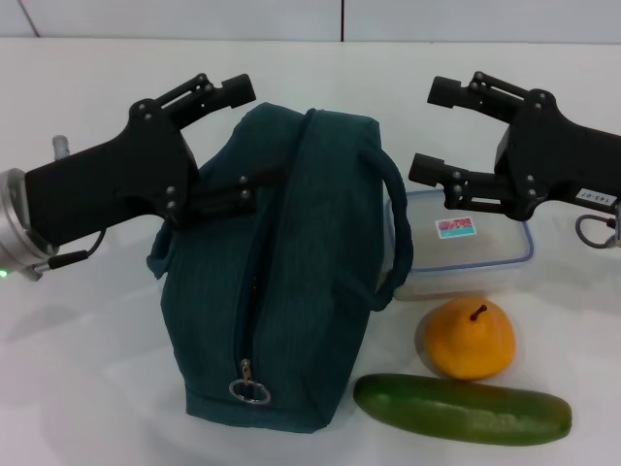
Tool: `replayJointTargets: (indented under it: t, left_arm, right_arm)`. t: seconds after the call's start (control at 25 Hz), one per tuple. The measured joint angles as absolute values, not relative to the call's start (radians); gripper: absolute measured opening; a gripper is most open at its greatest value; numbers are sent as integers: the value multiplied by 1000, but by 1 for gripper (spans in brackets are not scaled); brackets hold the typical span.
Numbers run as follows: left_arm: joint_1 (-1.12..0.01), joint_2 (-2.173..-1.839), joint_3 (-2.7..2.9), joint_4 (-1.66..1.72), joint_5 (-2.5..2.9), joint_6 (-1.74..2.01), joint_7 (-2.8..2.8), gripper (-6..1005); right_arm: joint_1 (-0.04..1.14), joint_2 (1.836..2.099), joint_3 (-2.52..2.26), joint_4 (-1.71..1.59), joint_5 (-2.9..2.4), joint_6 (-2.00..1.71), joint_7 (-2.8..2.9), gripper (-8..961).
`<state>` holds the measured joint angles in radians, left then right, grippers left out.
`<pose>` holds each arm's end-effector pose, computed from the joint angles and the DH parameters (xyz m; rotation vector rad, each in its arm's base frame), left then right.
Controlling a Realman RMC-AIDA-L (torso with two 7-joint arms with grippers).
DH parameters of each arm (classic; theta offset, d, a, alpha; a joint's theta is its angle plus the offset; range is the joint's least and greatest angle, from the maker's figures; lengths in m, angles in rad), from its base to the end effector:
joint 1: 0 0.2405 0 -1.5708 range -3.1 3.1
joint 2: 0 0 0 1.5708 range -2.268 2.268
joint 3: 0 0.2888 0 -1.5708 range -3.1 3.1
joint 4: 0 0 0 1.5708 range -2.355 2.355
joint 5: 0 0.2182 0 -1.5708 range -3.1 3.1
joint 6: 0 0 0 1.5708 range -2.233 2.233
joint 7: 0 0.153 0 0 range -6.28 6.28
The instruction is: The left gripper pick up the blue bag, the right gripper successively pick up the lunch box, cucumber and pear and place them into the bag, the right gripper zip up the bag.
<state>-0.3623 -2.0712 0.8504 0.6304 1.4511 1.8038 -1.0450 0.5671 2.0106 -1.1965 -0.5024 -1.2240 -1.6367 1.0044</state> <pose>-0.2688 0.3043 0.0093 -2.4780 -0.1541 -1.2628 0.2106 0.3572 -0.0222 -2.6323 0.0415 1.2568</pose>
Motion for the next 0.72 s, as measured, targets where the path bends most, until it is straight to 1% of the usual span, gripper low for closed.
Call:
replayJointTargets:
  t: [0.52, 0.72]
  left_arm:
    - [-358, -2074, 849, 635, 1459, 1800, -1074, 886]
    - [-360, -2059, 850, 721, 1478, 1800, -1217, 886]
  right_arm:
    - [563, 2012, -1196, -503, -1219, -1638, 1004, 834]
    - [559, 2013, -1196, -503, -1215, -1651, 1011, 832]
